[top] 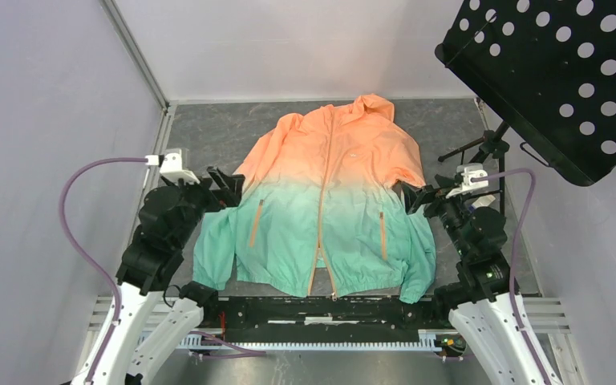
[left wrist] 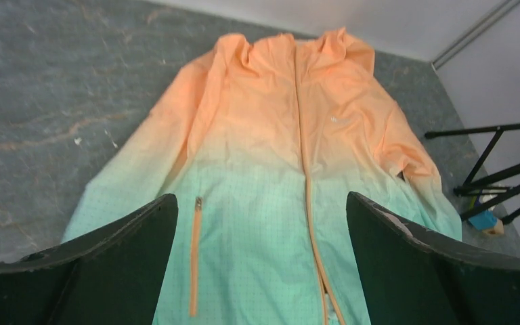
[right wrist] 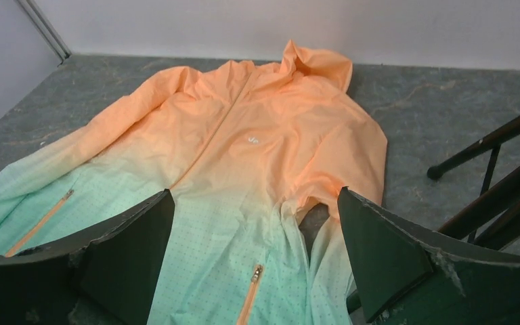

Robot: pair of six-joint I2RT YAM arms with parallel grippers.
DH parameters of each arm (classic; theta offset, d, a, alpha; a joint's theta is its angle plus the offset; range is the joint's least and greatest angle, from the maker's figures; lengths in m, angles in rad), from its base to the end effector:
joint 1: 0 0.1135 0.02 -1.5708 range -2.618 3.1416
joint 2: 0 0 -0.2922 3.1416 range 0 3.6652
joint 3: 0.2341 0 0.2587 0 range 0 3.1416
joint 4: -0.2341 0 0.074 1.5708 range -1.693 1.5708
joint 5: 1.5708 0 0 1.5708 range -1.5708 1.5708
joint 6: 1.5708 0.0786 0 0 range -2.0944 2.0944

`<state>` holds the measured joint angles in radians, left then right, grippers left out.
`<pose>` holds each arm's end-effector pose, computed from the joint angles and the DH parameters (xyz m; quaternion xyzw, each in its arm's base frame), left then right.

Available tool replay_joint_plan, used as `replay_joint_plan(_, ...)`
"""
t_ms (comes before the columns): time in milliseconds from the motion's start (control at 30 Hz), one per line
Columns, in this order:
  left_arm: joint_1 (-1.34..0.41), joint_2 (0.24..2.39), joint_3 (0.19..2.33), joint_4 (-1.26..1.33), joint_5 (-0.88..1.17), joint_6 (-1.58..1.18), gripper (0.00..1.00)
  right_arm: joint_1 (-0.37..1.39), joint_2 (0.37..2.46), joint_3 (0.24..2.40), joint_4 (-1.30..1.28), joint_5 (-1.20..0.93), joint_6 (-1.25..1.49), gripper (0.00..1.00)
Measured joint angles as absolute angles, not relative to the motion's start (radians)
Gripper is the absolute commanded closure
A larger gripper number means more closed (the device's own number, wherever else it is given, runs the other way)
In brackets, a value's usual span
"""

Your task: Zip up the jacket

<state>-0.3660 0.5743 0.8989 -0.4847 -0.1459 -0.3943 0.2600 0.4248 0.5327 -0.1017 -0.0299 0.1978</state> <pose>0.1384 -0.0408 0.3852 -0.0580 0.7586 -0.1884 0.6210 0.1444 0.0408 0.3216 -0.0325 0.7042 0.1712 0.6883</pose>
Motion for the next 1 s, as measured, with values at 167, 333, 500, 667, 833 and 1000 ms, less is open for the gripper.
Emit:
replay_joint_plan(167, -0.366, 0.571, 0.807, -0.485, -0.091, -0.445, 0.0, 0.26, 0.425, 0.447, -0.02, -0.086, 0.236, 0.03)
replay_joint_plan(333, -0.366, 0.598, 0.728, -0.485, 0.002, -0.506, 0.0, 0.268, 0.498, 0.356, 0.146, -0.234, 0.321, 0.03)
replay_joint_plan(500, -0.366, 0.691, 0.677, -0.477, 0.109, -0.56, 0.0, 0.459, 0.634, 0.347, 0.232, -0.244, 0.363, 0.03)
replay_joint_plan(667, -0.366, 0.767, 0.643, -0.469, 0.187, -0.609, 0.0, 0.751, 0.76, 0.357, 0.255, -0.148, 0.379, 0.03)
replay_joint_plan(833, -0.366, 0.783, 0.597, -0.441, 0.273, -0.665, 0.01, 0.86, 0.939, 0.409, 0.212, -0.139, 0.412, 0.03)
replay_joint_plan(1000, -0.366, 0.832, 0.537, -0.366, 0.4, -0.722, 0.1, 0.864, 0.981, 0.44, 0.124, -0.133, 0.392, 0.03)
